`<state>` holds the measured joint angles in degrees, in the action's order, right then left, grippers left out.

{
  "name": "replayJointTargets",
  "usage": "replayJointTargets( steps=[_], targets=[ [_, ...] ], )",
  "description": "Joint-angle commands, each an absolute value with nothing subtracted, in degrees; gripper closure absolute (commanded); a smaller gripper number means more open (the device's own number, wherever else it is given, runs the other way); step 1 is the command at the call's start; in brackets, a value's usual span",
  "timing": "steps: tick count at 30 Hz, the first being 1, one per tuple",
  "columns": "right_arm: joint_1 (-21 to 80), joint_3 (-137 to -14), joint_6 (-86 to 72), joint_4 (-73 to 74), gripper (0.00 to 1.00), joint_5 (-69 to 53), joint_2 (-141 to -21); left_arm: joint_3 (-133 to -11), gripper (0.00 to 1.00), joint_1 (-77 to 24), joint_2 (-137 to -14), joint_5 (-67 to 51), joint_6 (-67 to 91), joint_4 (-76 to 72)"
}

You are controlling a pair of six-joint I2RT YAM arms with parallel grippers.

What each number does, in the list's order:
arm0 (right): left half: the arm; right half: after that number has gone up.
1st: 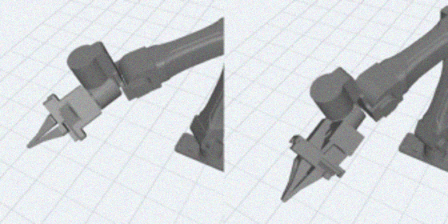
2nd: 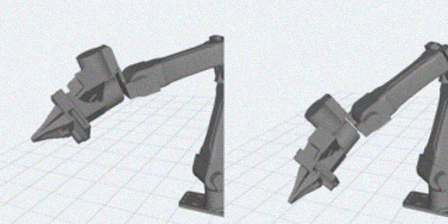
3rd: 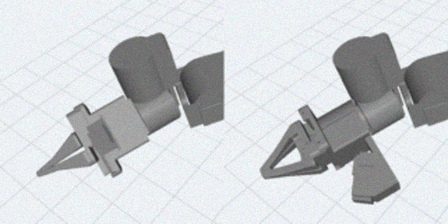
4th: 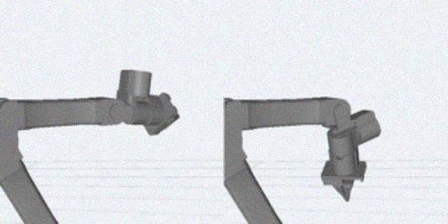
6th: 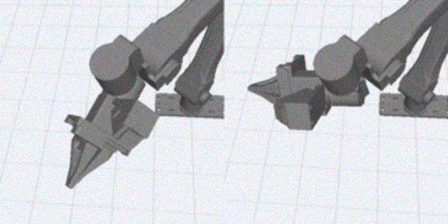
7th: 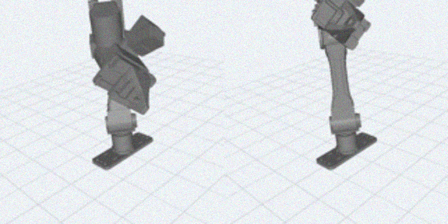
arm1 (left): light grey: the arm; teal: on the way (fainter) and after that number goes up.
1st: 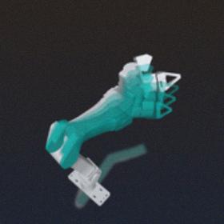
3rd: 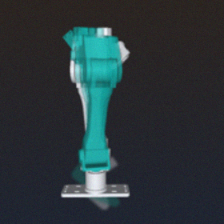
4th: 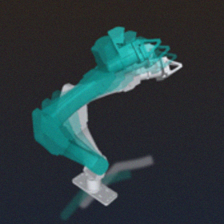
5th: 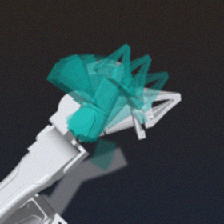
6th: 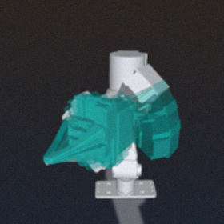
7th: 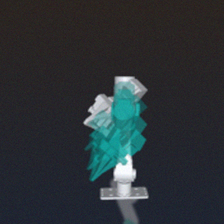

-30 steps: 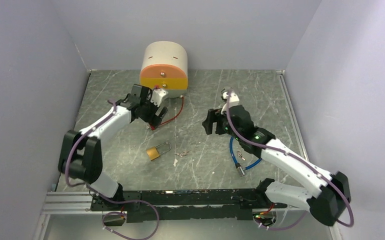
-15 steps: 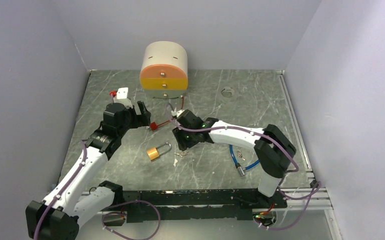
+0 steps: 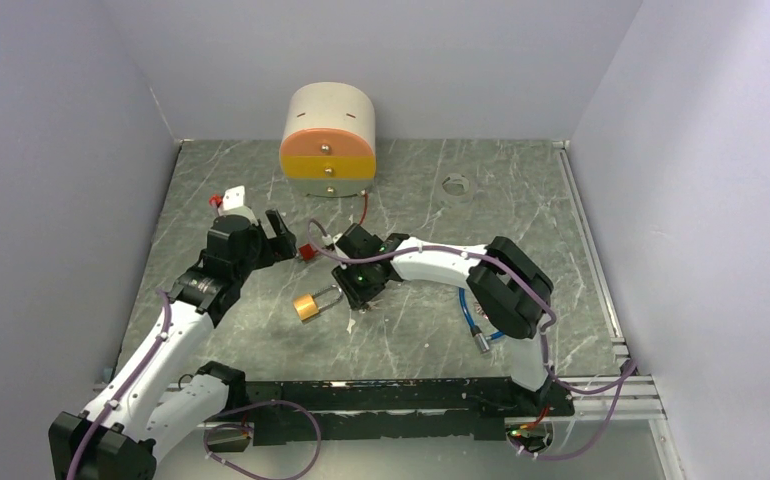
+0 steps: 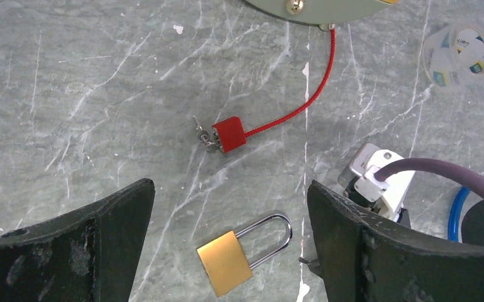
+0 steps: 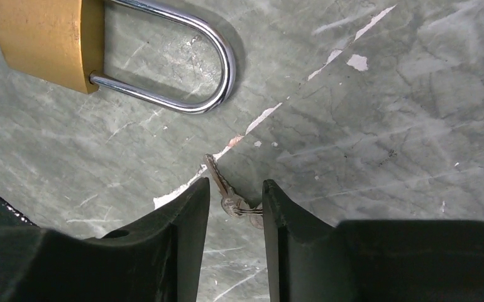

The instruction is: Unlock with the key

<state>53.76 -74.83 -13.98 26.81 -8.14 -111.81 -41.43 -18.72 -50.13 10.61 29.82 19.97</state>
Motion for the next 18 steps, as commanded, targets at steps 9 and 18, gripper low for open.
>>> replayJointTargets(
  steps=[9, 18],
  targets=[
    [54.49, -76.36, -11.46, 33.73, 0.55, -9.52, -111.26, -39.55, 0.06, -18.63, -48.95, 11.76, 31.49, 18.54],
    [57.57, -79.95, -11.46, 36.66, 0.61, -2.82, -114.41, -39.81, 0.06, -18.63, -50.03, 12.41, 31.59, 19.28]
  ],
)
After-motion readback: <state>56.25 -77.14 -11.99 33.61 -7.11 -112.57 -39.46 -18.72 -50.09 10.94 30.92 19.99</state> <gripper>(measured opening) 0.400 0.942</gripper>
